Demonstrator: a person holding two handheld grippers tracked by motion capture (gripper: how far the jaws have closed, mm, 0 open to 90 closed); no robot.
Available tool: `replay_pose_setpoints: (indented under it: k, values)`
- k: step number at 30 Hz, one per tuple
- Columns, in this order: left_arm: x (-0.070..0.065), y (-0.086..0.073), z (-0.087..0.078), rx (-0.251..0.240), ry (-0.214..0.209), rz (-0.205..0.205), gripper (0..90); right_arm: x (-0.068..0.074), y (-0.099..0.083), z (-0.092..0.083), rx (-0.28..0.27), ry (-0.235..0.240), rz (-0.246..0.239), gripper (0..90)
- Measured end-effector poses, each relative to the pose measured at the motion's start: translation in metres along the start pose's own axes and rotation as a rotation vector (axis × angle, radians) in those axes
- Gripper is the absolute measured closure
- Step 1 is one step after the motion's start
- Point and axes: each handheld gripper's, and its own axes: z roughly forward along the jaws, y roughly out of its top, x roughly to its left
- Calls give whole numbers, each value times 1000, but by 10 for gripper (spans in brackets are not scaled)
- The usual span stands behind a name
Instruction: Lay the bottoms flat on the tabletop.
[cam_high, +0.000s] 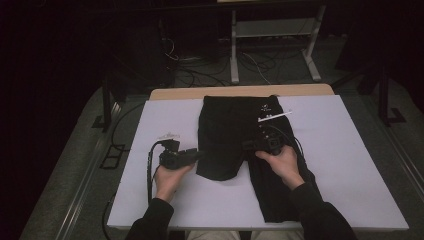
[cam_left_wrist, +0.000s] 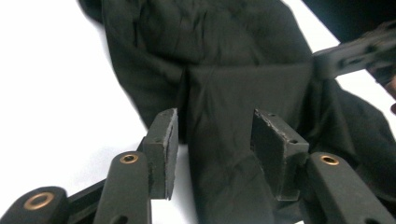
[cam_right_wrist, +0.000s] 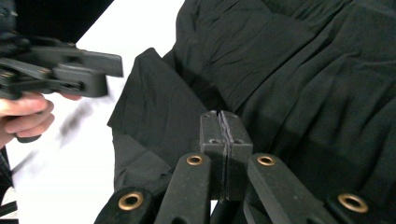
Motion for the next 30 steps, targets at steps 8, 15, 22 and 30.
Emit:
replay_pose_setpoints:
  k: [8,15,22,30]
  values:
    - [-12,-3,20,93,22,51,517,1,-7,2,9,25,4,882]
    - [-14,-4,27,160,50,65,818,0,-11,5,13,39,9,880]
    - [-14,-4,14,160,-31,28,881,2,-15,7,29,52,12,879]
    - [-14,-21,-18,160,-151,-13,879,14,-24,3,49,92,12,877]
